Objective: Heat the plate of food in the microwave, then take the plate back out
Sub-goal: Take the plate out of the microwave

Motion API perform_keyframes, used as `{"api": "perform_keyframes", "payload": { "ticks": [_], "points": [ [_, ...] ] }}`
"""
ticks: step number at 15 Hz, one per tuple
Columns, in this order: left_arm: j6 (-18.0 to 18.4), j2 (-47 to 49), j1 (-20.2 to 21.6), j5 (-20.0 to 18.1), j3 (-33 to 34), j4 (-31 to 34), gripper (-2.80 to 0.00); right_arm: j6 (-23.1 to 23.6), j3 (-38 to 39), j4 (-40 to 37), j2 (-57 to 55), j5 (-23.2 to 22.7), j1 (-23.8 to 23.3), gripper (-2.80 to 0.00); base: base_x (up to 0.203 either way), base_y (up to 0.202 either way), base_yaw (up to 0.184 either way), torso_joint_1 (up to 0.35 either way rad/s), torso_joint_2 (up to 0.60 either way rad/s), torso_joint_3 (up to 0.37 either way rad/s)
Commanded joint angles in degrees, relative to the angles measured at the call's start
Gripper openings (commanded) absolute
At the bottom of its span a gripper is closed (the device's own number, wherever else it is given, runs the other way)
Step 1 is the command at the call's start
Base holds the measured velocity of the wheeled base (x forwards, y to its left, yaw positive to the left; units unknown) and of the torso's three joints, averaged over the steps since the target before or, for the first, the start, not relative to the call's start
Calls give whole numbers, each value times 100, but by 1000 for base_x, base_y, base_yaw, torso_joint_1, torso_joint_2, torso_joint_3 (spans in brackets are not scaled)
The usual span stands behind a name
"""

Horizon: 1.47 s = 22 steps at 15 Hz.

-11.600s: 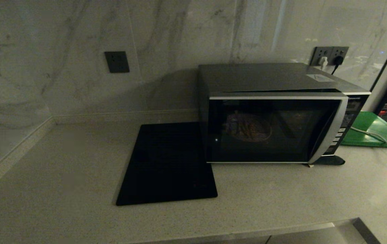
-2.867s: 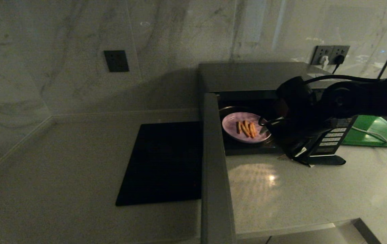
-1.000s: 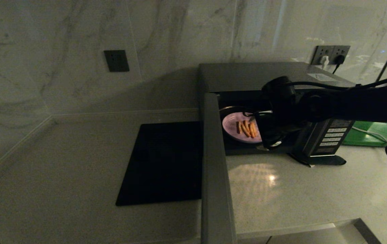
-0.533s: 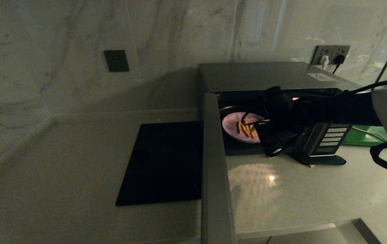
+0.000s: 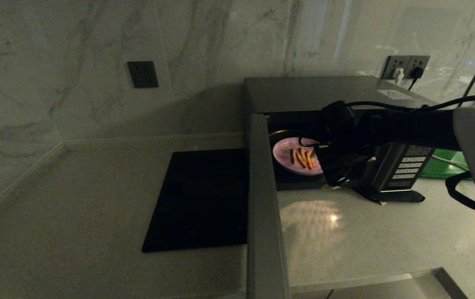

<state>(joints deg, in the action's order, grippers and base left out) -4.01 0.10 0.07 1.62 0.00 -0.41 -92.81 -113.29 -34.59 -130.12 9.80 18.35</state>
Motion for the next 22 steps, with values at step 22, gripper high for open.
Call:
{"api": "perform_keyframes", "payload": {
  "ticks": [22],
  "points": [
    [-3, -1, 1, -4, 0, -2, -280, -145, -9, 193, -541, -4, -94, 0, 0, 0, 0, 0, 0, 0]
  ]
}}
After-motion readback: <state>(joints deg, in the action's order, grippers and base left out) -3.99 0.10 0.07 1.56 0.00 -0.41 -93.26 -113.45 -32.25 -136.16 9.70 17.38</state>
